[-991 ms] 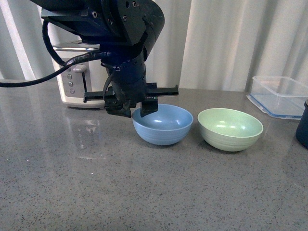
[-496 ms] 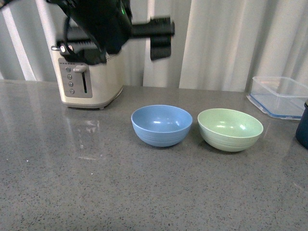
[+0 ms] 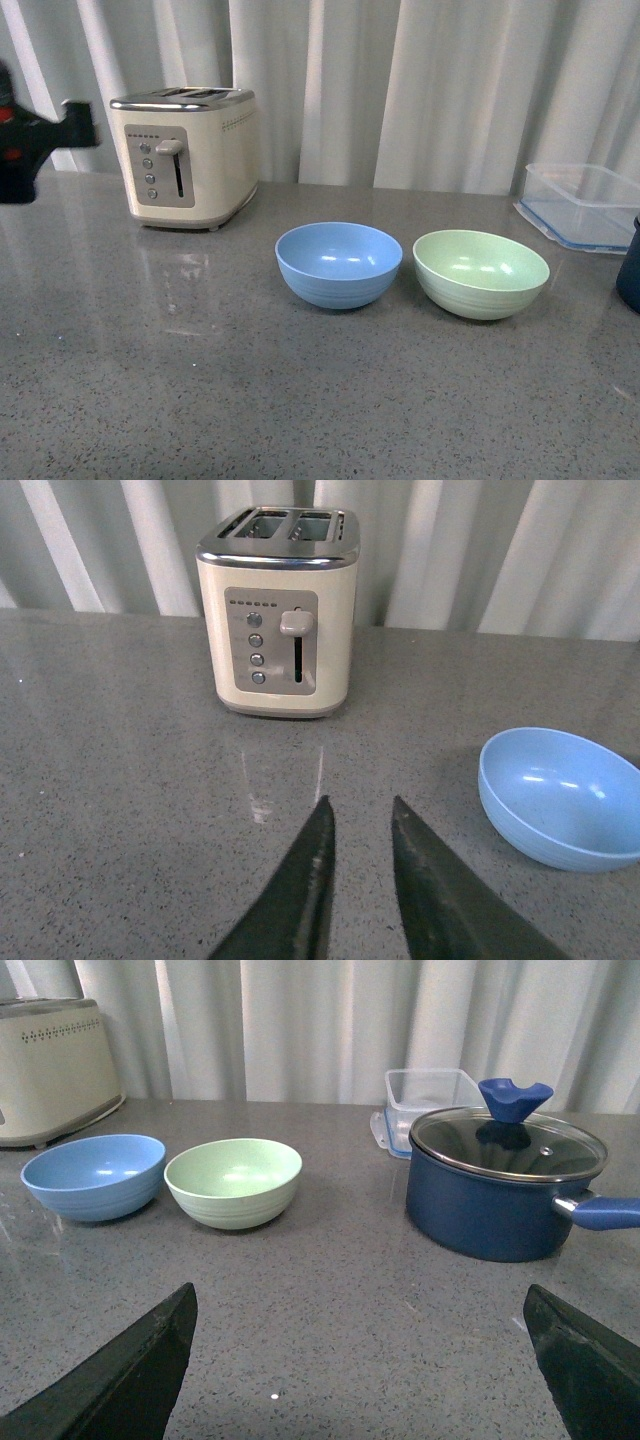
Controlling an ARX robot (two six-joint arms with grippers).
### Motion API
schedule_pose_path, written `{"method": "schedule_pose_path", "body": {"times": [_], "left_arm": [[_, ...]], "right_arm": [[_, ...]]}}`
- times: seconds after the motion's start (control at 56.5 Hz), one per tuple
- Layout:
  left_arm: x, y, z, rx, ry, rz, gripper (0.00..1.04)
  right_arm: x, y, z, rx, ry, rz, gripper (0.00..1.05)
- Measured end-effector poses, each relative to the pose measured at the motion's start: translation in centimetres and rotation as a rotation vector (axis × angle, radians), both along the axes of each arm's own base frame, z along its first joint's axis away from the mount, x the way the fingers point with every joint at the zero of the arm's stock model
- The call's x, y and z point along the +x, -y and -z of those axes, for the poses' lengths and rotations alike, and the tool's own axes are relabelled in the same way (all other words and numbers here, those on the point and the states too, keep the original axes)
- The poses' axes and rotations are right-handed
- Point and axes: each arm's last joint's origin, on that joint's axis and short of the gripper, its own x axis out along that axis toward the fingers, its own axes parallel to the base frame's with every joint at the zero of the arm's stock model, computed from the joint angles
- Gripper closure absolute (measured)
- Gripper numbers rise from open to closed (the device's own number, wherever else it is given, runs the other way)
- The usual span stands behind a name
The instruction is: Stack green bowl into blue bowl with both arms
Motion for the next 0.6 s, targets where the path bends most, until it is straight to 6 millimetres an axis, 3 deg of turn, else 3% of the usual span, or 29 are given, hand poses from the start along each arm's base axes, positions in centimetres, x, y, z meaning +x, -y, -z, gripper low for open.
{"method": "schedule_pose_path", "body": {"times": [0.088, 0.283, 0.602], "left_arm": [[-1.9, -1.0, 0.7, -0.006, 0.029, 0.009, 1.02], [-4.7, -2.6, 3.1, 0.002, 0.011, 0.002, 1.01], [-8.3, -4.2, 5.3, 0.001, 0.019, 0.000, 1.01]], "right_arm": [[0.0, 0.0, 0.0, 0.000, 0.000, 0.000, 0.10], [0.0, 0.0, 0.0, 0.000, 0.000, 0.000, 0.10], [0.0, 0.0, 0.0, 0.000, 0.000, 0.000, 0.10]]}}
